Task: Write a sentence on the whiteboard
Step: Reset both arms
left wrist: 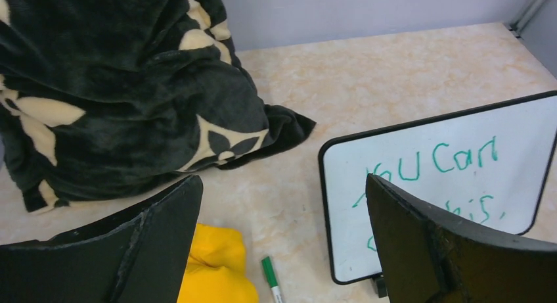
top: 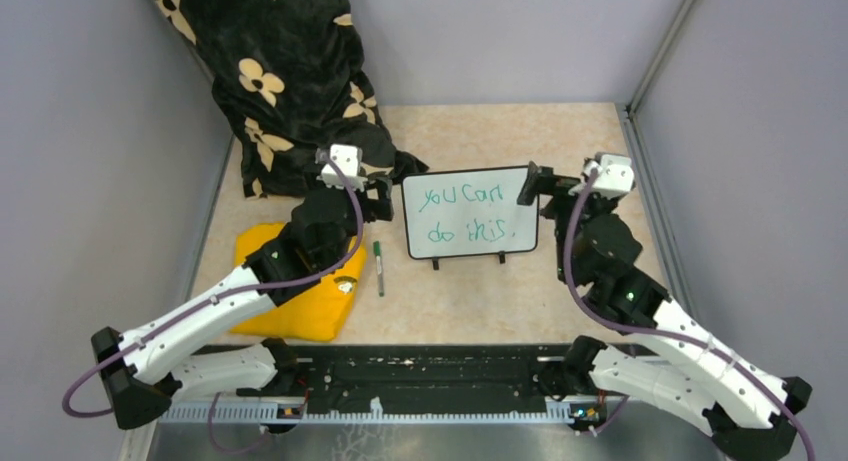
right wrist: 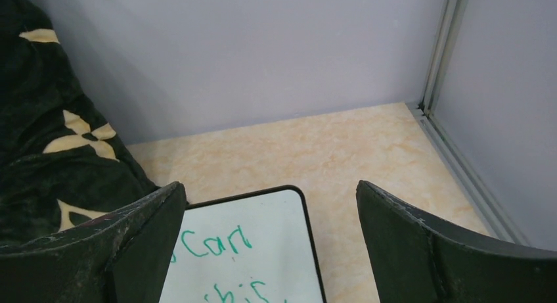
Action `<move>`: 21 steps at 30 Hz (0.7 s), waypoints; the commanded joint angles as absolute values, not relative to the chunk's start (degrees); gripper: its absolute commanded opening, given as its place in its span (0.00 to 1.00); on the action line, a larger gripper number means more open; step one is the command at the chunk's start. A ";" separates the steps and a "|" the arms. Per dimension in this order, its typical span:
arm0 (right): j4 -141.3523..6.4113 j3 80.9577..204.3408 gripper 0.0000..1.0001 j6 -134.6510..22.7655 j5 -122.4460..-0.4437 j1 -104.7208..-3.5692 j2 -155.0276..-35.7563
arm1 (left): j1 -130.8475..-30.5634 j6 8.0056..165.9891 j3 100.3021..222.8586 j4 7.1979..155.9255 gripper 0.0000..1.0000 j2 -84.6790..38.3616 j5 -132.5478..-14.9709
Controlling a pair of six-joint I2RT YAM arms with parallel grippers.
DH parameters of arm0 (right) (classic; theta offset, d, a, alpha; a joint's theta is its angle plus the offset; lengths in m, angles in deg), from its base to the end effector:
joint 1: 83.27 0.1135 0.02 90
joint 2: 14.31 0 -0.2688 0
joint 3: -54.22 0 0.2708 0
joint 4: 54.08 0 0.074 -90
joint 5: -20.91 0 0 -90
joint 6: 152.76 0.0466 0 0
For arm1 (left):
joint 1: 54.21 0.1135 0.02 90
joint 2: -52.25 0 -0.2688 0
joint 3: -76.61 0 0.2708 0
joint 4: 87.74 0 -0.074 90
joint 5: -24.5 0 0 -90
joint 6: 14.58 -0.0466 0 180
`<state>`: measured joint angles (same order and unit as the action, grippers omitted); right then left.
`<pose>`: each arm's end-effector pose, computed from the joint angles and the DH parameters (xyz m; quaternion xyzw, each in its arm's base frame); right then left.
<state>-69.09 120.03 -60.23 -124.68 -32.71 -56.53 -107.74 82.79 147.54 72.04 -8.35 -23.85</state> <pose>0.1366 0.1056 0.4175 0.0881 0.6709 0.0276 0.7358 0.1804 -0.1920 0.3776 0.0700 0.7478 -0.0702 0.6564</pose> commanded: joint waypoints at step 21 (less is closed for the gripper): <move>-61.10 104.85 0.96 -54.90 -115.83 -33.09 -42.49 | -107.91 78.34 135.95 85.79 0.98 -2.87 -32.57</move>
<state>-63.30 104.40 -59.77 -118.23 -32.82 -42.36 -107.74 77.09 136.83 83.47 -3.24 -30.80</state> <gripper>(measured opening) 0.960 0.986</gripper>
